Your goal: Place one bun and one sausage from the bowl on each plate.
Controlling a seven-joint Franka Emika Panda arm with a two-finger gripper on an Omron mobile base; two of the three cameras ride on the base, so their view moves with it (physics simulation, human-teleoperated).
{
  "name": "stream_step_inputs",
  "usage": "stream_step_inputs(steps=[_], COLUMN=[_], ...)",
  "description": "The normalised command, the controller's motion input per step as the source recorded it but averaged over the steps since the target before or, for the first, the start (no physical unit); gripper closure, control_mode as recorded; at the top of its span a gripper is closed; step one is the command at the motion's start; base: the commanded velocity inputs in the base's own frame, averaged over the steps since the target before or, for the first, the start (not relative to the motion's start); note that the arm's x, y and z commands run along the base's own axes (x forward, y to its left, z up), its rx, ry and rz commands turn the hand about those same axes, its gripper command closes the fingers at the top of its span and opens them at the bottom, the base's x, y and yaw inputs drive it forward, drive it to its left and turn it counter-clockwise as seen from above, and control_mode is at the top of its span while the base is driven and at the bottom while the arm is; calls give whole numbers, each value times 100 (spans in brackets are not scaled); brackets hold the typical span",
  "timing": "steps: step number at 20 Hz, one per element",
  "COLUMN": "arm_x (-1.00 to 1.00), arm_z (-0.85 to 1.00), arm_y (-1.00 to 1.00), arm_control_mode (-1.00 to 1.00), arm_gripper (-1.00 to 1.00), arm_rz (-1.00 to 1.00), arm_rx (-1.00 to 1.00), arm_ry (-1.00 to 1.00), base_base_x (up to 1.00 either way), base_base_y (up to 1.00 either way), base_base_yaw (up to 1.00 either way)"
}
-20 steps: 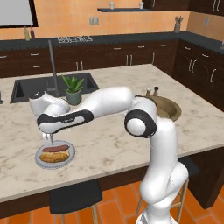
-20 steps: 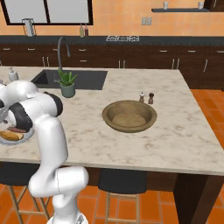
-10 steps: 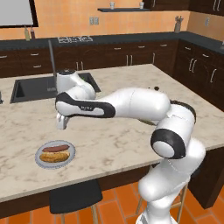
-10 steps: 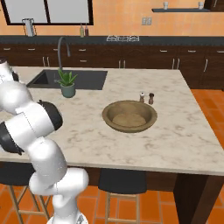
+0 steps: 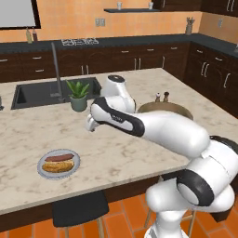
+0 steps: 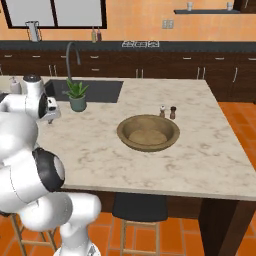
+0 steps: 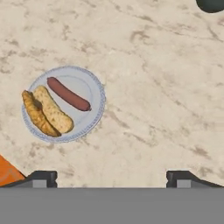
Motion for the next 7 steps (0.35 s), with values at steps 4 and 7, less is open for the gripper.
stream_step_inputs(steps=[4,7], arm_x=[4,0], arm_z=[-7,-1], arm_y=[-73,-53], arm_control_mode=[-100,-100], arm_gripper=[-100,-100], arm_rz=[-24,-14], arm_rx=[17,17], arm_ry=[8,0], base_base_x=[0,0], base_base_y=[0,0], base_base_yaw=[0,0])
